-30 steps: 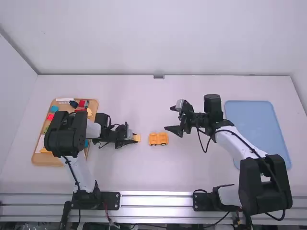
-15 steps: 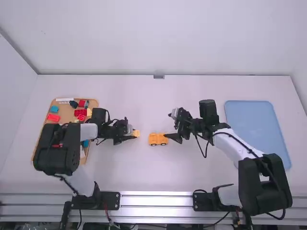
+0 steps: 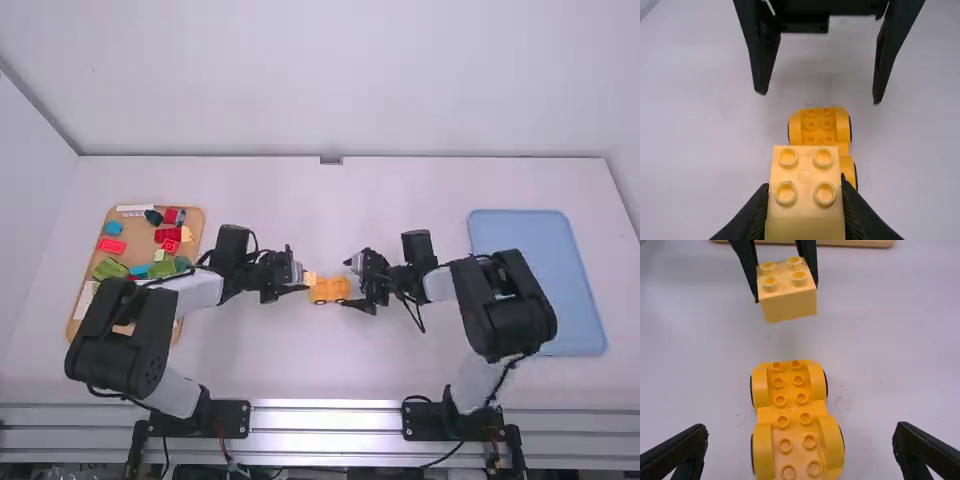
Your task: Assemble lego blocks to make yellow taxi
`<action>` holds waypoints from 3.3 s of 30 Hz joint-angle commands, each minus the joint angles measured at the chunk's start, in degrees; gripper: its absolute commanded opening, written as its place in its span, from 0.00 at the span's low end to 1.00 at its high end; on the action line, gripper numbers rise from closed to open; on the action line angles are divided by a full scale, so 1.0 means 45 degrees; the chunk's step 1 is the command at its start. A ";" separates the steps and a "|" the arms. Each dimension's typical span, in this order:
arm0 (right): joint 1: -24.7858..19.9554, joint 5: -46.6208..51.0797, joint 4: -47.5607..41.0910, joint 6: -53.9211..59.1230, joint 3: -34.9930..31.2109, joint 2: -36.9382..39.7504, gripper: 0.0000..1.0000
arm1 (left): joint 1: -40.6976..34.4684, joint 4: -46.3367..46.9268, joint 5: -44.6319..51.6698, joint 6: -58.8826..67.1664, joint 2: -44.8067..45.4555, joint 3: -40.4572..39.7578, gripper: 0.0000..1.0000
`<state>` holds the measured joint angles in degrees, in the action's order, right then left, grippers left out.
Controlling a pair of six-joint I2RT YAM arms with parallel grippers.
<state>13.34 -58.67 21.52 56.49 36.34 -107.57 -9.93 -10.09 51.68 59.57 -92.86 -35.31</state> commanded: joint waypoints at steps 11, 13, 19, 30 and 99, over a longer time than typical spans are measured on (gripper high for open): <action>0.0359 -0.1875 0.0559 0.1127 0.1379 -0.3113 0.99 | -0.0738 -0.0019 0.0306 -0.0855 -0.2239 -0.1137 0.02; 0.0486 -0.1948 0.0457 0.1112 0.1647 -0.3254 0.99 | -0.0729 -0.0058 0.0301 -0.0811 -0.2526 -0.1277 0.02; 0.0544 -0.1394 0.0233 0.1083 0.1851 -0.3293 0.96 | -0.0792 -0.0748 0.0296 -0.1384 -0.2992 -0.1316 0.02; 0.0661 -0.0461 0.0029 0.1073 0.1836 -0.3293 0.68 | -0.0918 -0.0709 0.0267 -0.1331 -0.2987 -0.1307 0.02; 0.0617 0.0010 0.0083 0.0165 0.1851 -0.3293 0.62 | -0.0962 -0.0636 -0.0330 -0.1039 -0.2987 -0.1307 0.22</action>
<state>16.27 -59.59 22.44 57.82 44.31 -121.56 -13.93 -13.34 49.41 54.61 -105.97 -40.77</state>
